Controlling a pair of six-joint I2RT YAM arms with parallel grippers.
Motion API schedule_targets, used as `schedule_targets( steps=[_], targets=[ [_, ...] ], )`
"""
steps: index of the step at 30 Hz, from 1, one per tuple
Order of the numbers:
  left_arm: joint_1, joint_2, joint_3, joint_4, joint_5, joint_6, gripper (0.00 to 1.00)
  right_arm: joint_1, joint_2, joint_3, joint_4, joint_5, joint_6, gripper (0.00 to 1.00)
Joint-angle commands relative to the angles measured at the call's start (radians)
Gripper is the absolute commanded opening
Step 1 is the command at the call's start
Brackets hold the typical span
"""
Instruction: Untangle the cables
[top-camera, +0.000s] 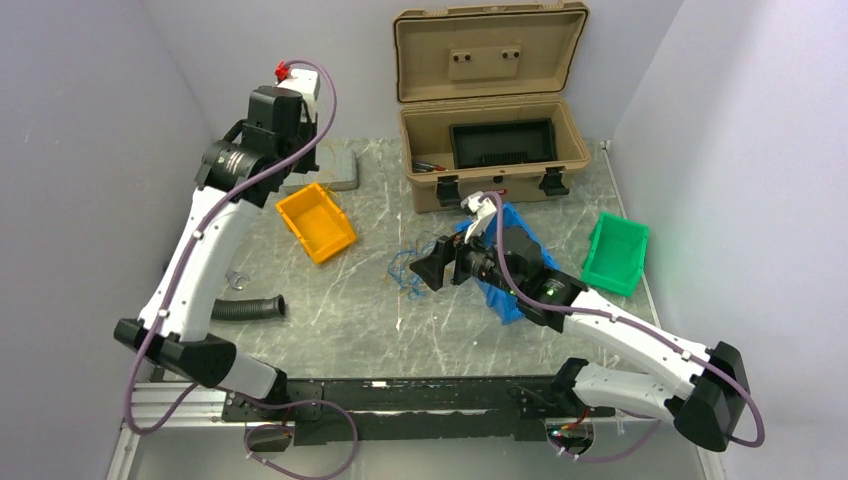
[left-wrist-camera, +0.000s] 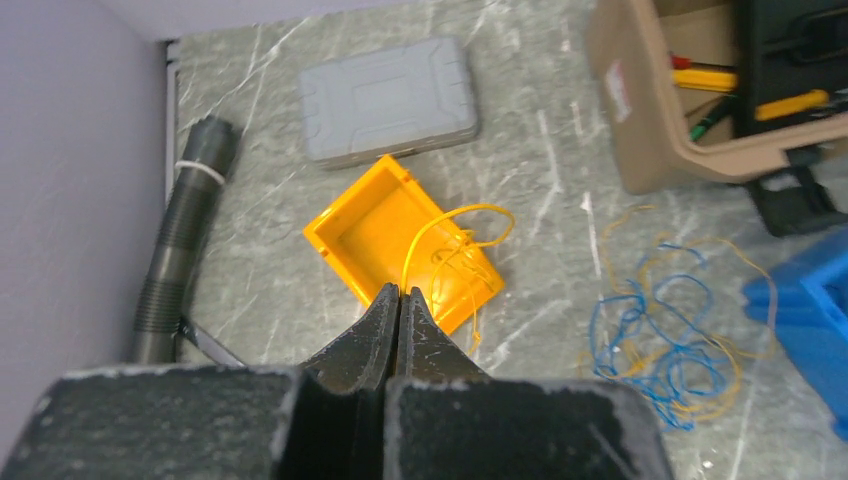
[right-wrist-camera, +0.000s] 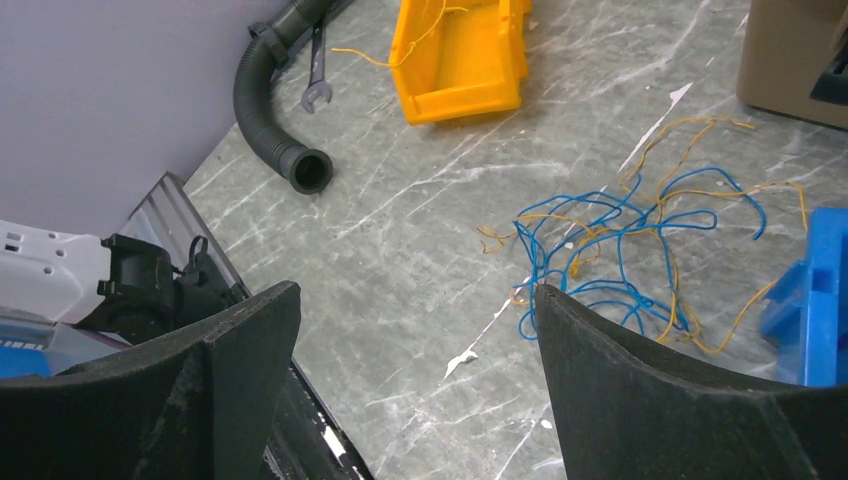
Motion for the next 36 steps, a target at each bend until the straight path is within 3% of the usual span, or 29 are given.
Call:
schedule_targets(
  steps=[1, 9, 18, 26, 32, 36],
  targets=[
    [0.081, 0.061, 0.01, 0.039, -0.038, -0.015, 0.0, 0.003, -0.04, 0.038, -0.012, 0.033, -0.023, 0.89],
    [0.208, 0.144, -0.068, 0.149, -0.004, -0.073, 0.0, 0.003, -0.045, 0.073, -0.083, 0.045, -0.052, 0.89],
    [0.284, 0.254, -0.035, 0.17, 0.004, -0.166, 0.0, 0.003, -0.062, 0.045, -0.074, 0.051, -0.042, 0.89],
    [0.285, 0.253, -0.206, 0.23, 0.006, -0.282, 0.0, 0.004, -0.065, 0.021, -0.069, 0.045, -0.032, 0.89],
    [0.274, 0.205, -0.45, 0.343, 0.029, -0.346, 0.0, 0.003, -0.064, 0.007, -0.061, 0.039, -0.029, 0.89],
    [0.258, 0.278, -0.468, 0.362, 0.059, -0.34, 0.0, 0.003, -0.063, 0.001, -0.057, 0.03, -0.021, 0.89]
  ],
)
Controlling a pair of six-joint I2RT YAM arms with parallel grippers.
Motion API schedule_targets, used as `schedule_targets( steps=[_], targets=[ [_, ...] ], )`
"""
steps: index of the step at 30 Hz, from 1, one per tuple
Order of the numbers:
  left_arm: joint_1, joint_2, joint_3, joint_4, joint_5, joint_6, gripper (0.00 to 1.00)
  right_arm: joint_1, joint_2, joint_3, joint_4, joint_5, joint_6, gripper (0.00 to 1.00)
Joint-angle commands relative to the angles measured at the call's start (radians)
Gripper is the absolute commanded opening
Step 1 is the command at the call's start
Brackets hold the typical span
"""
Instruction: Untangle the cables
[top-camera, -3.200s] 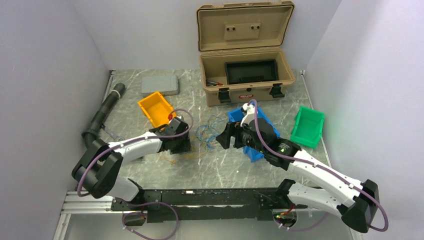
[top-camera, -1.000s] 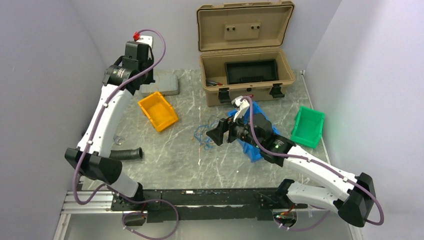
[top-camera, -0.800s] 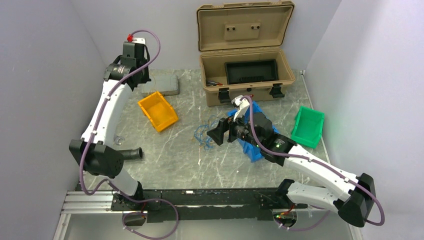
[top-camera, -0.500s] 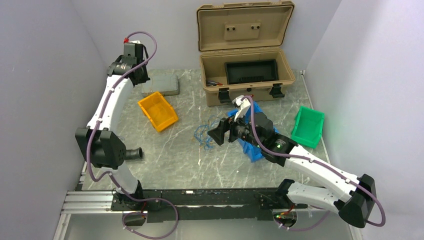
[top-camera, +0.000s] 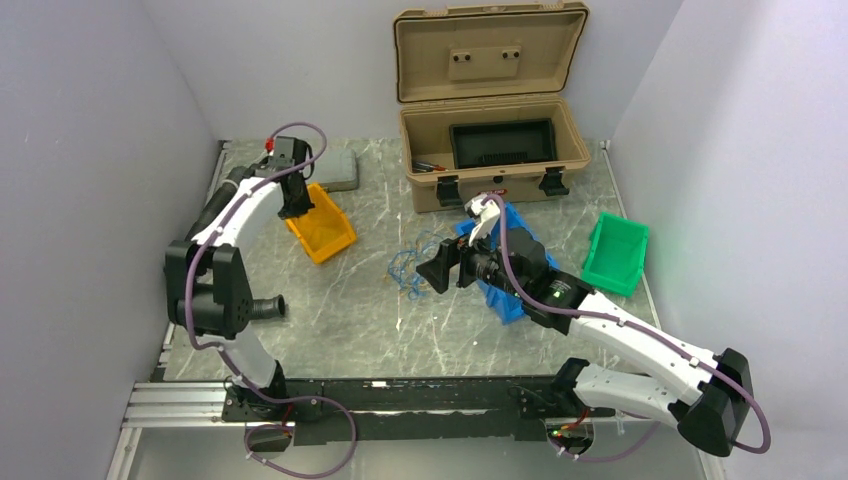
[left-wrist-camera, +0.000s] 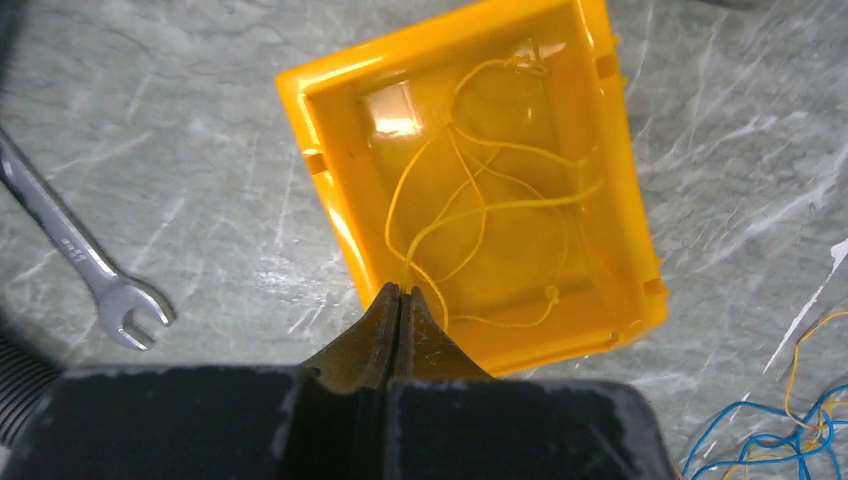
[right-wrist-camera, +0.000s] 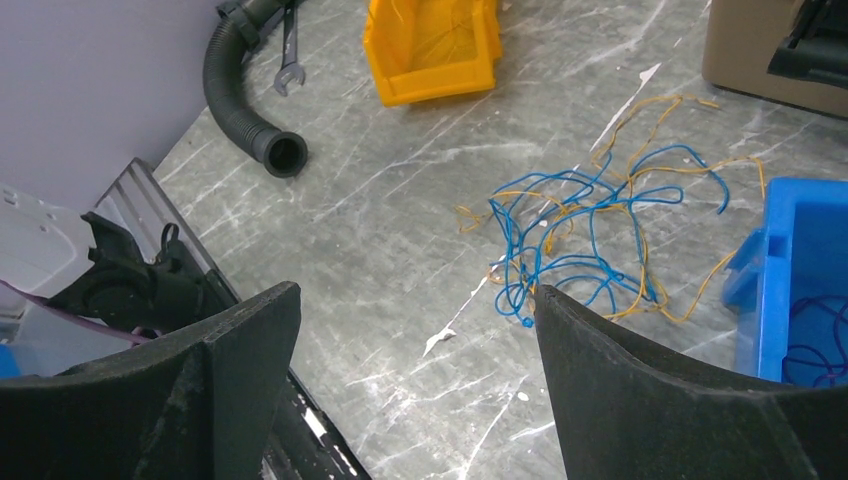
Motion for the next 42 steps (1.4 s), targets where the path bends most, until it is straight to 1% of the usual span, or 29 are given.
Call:
schedule_targets(
  steps=[1, 2, 4, 5, 6, 8, 10, 11, 12, 15, 16, 19, 20, 21, 23, 26, 30, 32, 33, 35, 36, 38, 39, 42],
  targets=[
    [-0.018, 0.049, 0.016, 0.096, 0.073, -0.01, 0.0, 0.004, -0.019, -0.009, 0.037, -0.003, 0.012, 0.89],
    [-0.018, 0.087, 0.046, 0.077, 0.087, -0.008, 0.0, 0.004, -0.017, -0.011, 0.035, -0.002, 0.015, 0.89],
    [-0.019, 0.139, 0.115, 0.014, 0.097, 0.005, 0.05, 0.002, -0.009, -0.01, 0.019, 0.011, 0.025, 0.89],
    [-0.02, 0.142, 0.128, -0.001, 0.097, 0.008, 0.09, 0.003, -0.001, -0.005, 0.002, 0.024, 0.034, 0.89],
    [-0.023, 0.125, 0.122, 0.004, 0.096, 0.014, 0.15, 0.003, 0.013, 0.002, -0.023, 0.037, 0.043, 0.89],
    [-0.027, 0.052, 0.067, 0.057, 0.116, 0.031, 0.47, 0.003, 0.048, 0.014, -0.072, 0.073, 0.061, 0.89],
    [-0.027, -0.032, 0.015, 0.094, 0.134, 0.031, 0.64, 0.002, 0.102, 0.026, -0.122, 0.1, 0.08, 0.89],
    [-0.026, -0.058, 0.008, 0.092, 0.142, 0.026, 0.71, 0.002, 0.124, 0.029, -0.131, 0.101, 0.088, 0.89],
    [-0.027, -0.079, 0.002, 0.076, 0.165, 0.023, 0.76, 0.001, 0.149, 0.031, -0.133, 0.095, 0.092, 0.89],
    [-0.048, -0.149, -0.028, 0.047, 0.197, 0.017, 0.88, 0.001, 0.215, 0.043, -0.113, 0.069, 0.096, 0.89],
    [-0.061, -0.177, -0.046, 0.047, 0.2, 0.018, 0.9, 0.002, 0.236, 0.048, -0.104, 0.063, 0.096, 0.88],
    [-0.093, -0.26, -0.094, 0.05, 0.233, 0.028, 0.95, 0.001, 0.31, 0.083, -0.089, 0.066, 0.082, 0.86],
    [-0.097, -0.284, -0.107, 0.048, 0.255, 0.036, 0.98, 0.002, 0.337, 0.098, -0.086, 0.068, 0.073, 0.83],
    [-0.099, -0.304, -0.116, 0.041, 0.273, 0.04, 0.99, 0.003, 0.365, 0.116, -0.084, 0.07, 0.063, 0.81],
    [-0.099, -0.347, -0.13, 0.023, 0.298, 0.045, 1.0, 0.003, 0.429, 0.155, -0.083, 0.073, 0.043, 0.76],
    [-0.102, -0.419, -0.164, 0.021, 0.369, 0.051, 1.0, 0.004, 0.534, 0.222, -0.093, 0.077, 0.013, 0.66],
    [-0.104, -0.528, -0.236, 0.03, 0.438, 0.054, 1.0, 0.005, 0.651, 0.293, -0.114, 0.079, -0.009, 0.59],
    [-0.105, -0.579, -0.267, 0.023, 0.447, 0.057, 0.99, 0.006, 0.705, 0.317, -0.122, 0.076, -0.011, 0.57],
    [-0.106, -0.597, -0.282, 0.018, 0.449, 0.057, 1.0, 0.009, 0.727, 0.326, -0.122, 0.073, -0.012, 0.54],
    [-0.105, -0.626, -0.311, 0.013, 0.454, 0.063, 1.0, 0.014, 0.765, 0.343, -0.13, 0.071, -0.013, 0.43],
    [-0.105, -0.636, -0.32, 0.009, 0.455, 0.066, 0.99, 0.02, 0.778, 0.353, -0.137, 0.067, -0.013, 0.34],
    [-0.105, -0.654, -0.336, 0.004, 0.464, 0.071, 0.99, 0.042, 0.774, 0.373, -0.151, 0.06, -0.023, 0.09],
    [-0.106, -0.661, -0.345, 0.004, 0.474, 0.075, 1.0, 0.058, 0.755, 0.372, -0.148, 0.062, -0.03, 0.0],
    [-0.104, -0.685, -0.386, 0.03, 0.517, 0.079, 0.99, 0.106, 0.651, 0.391, -0.163, 0.05, -0.058, 0.0]
  ],
)
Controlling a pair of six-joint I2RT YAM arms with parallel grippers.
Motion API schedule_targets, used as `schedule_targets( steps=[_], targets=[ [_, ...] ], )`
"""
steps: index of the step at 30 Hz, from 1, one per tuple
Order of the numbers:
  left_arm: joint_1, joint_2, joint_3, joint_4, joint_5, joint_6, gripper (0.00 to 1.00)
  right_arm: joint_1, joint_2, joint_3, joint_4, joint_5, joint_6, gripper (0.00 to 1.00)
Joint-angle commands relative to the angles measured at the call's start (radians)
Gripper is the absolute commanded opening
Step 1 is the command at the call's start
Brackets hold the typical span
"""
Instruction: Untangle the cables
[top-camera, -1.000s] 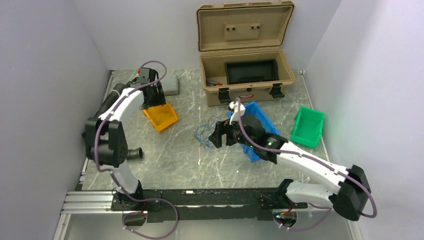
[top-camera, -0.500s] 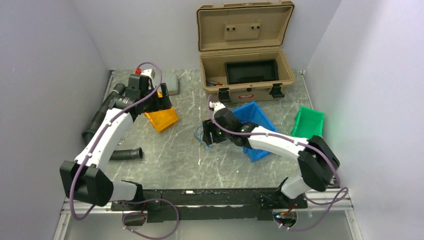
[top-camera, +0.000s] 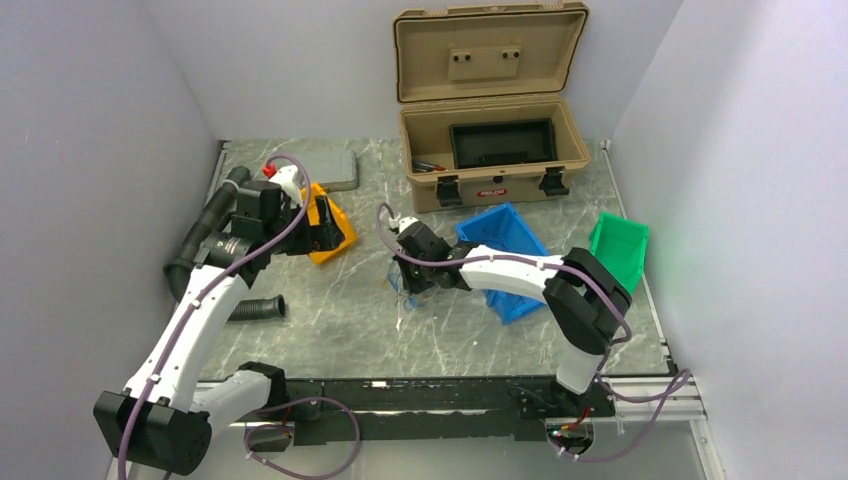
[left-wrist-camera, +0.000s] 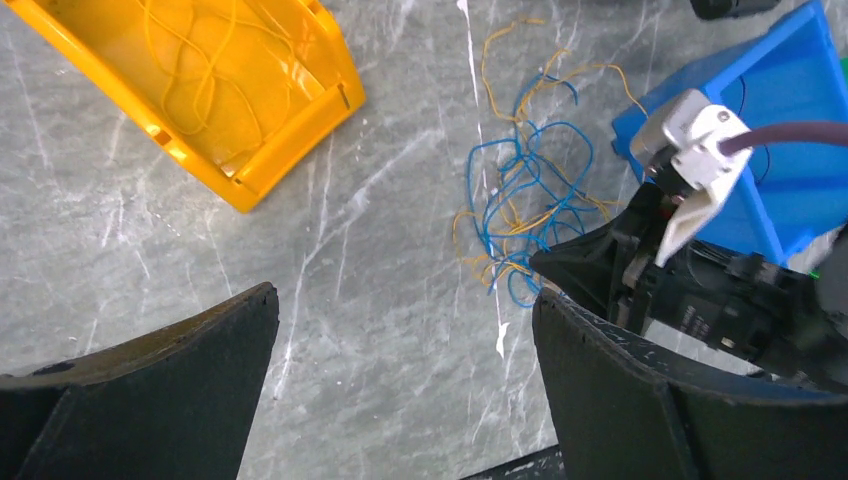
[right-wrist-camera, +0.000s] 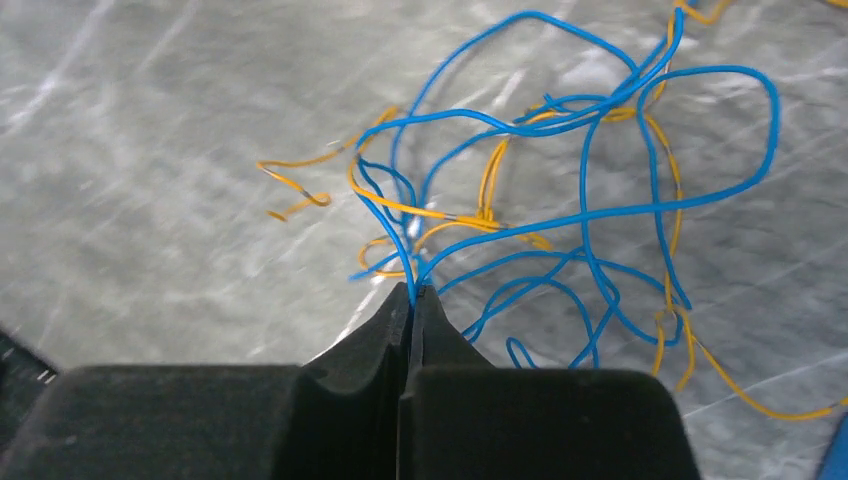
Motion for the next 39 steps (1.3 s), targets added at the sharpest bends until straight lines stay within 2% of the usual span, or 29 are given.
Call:
schedule_targets(
  steps=[1, 9, 16, 21, 32, 39],
  targets=[
    [-0.002, -0.038, -0.056, 0.036, 0.092, 0.027, 0.99, 0.074, -0.168, 0.087, -0.017, -0.036, -0.046, 0.0],
    [-0.005, -0.081, -0.196, 0.256, 0.351, -0.013, 0.99, 0.084, -0.433, 0.223, -0.129, -0.122, -0.04, 0.0],
    [-0.011, -0.121, -0.301, 0.465, 0.499, -0.089, 0.99, 0.075, -0.43, 0.206, -0.16, -0.089, -0.006, 0.0],
    [-0.02, -0.139, -0.359, 0.526, 0.51, -0.094, 0.99, 0.074, -0.452, 0.15, -0.087, -0.115, 0.036, 0.0],
    [-0.102, -0.128, -0.481, 0.673, 0.49, -0.154, 0.94, 0.069, -0.468, 0.129, -0.082, -0.033, 0.076, 0.0],
    [-0.152, -0.103, -0.57, 0.845, 0.475, -0.124, 0.89, 0.047, -0.506, 0.088, -0.036, -0.036, 0.142, 0.0]
  ],
)
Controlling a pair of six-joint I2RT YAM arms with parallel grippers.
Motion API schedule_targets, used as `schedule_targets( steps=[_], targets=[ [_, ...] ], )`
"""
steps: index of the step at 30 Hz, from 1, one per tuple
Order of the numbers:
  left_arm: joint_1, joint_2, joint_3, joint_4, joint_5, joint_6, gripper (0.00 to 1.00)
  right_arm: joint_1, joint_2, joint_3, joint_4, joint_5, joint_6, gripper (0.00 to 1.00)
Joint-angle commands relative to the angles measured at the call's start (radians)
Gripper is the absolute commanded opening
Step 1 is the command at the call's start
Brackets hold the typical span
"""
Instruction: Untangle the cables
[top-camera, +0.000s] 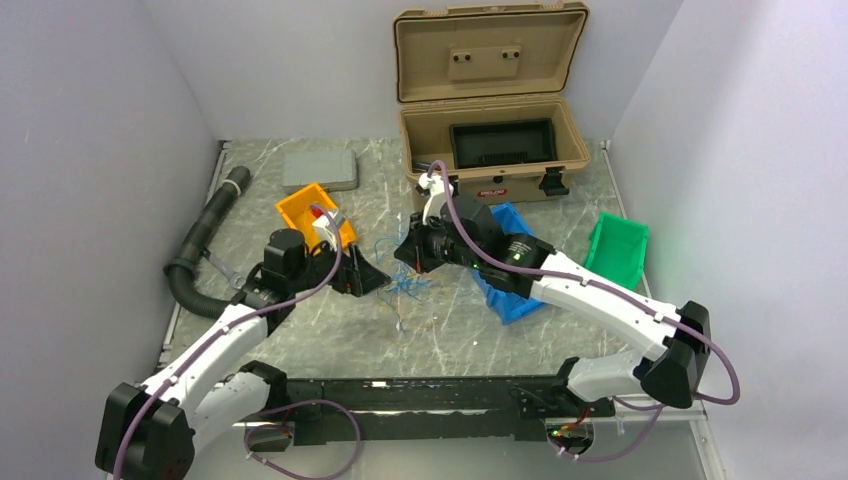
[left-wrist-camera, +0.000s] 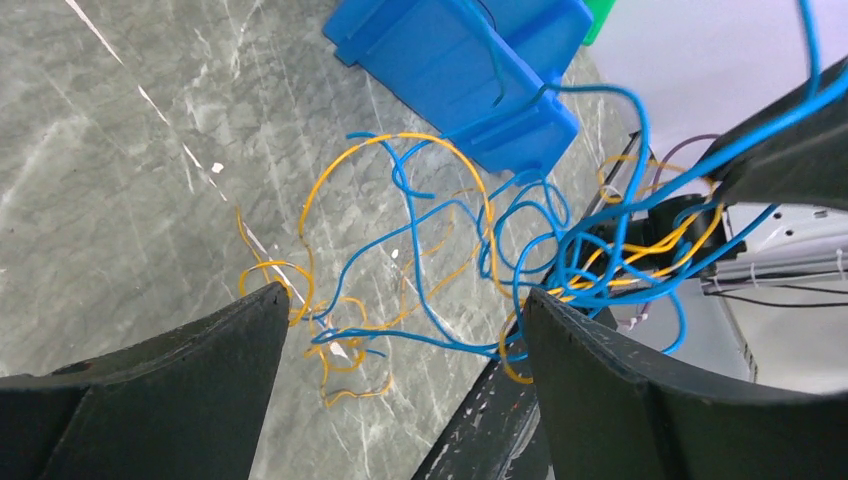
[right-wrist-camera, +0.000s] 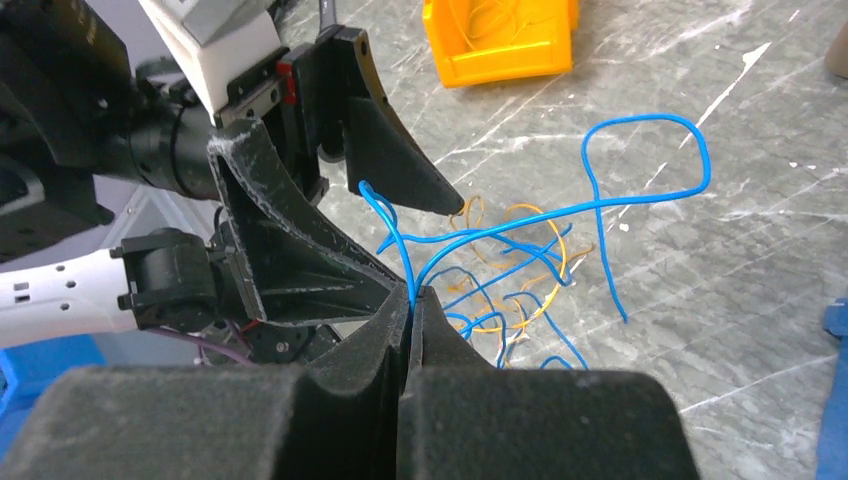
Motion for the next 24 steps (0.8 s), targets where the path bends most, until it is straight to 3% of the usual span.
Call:
schedule_targets(
  steps=[1, 5, 13, 16, 20, 24],
  targets=[
    [-0.017, 0.022, -0.071, 0.205, 0.006, 0.013, 0.88, -0.019, -0.061, -0.03, 0.079, 0.013, 0.071, 0.0],
    [-0.045, 0.07, -0.129, 0.339, 0.019, -0.001, 0.86, -0.041, -0.08, -0.052, 0.114, -0.022, 0.111, 0.0],
    [-0.112, 0.163, -0.114, 0.419, 0.027, 0.0, 0.78, -0.089, -0.085, -0.056, 0.144, -0.117, 0.158, 0.0],
    [-0.128, 0.186, -0.093, 0.409, 0.023, 0.007, 0.52, -0.105, -0.096, -0.06, 0.153, -0.133, 0.173, 0.0],
    [-0.138, 0.2, -0.084, 0.351, -0.059, 0.012, 0.01, -0.142, -0.141, -0.07, 0.16, -0.14, 0.188, 0.0],
    [-0.137, 0.177, -0.104, 0.263, -0.232, -0.008, 0.0, -0.213, -0.198, -0.065, 0.12, -0.132, 0.181, 0.0]
  ],
)
